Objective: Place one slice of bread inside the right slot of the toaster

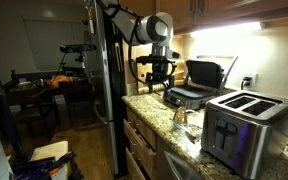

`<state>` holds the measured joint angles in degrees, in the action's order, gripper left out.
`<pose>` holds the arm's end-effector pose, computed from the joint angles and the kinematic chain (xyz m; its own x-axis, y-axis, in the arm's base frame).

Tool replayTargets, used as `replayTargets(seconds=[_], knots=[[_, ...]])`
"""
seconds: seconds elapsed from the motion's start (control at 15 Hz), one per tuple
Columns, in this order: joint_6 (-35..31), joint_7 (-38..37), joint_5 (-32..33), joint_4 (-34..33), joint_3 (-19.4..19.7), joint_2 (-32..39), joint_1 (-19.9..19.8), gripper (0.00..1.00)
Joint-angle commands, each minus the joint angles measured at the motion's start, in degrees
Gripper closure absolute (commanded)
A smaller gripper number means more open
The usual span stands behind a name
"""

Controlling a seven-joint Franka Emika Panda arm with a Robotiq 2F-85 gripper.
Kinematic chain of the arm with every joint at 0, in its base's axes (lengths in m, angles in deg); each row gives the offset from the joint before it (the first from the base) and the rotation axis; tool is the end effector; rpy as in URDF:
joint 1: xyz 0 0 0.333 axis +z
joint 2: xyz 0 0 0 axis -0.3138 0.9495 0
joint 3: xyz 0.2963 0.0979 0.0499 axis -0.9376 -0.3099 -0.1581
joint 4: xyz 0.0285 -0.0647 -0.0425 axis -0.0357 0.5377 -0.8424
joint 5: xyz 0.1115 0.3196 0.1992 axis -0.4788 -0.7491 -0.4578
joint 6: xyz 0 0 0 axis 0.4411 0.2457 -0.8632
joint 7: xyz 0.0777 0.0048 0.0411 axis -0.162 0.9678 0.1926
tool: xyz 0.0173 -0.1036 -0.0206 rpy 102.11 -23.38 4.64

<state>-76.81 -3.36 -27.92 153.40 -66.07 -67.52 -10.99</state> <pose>0.5715 0.1443 0.3496 0.9442 0.3114 -0.1070 0.3163 -0.9481 0.0325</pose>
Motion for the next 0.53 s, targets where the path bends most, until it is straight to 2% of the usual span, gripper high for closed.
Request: replayTargets(seconds=[0.0, 0.47], knots=[[0.3, -1.6, 1.1, -3.0, 1.1, 2.7, 0.3, 0.00], [0.6, -1.5, 0.7, -7.0, 2.7, 7.2, 0.1, 0.00]])
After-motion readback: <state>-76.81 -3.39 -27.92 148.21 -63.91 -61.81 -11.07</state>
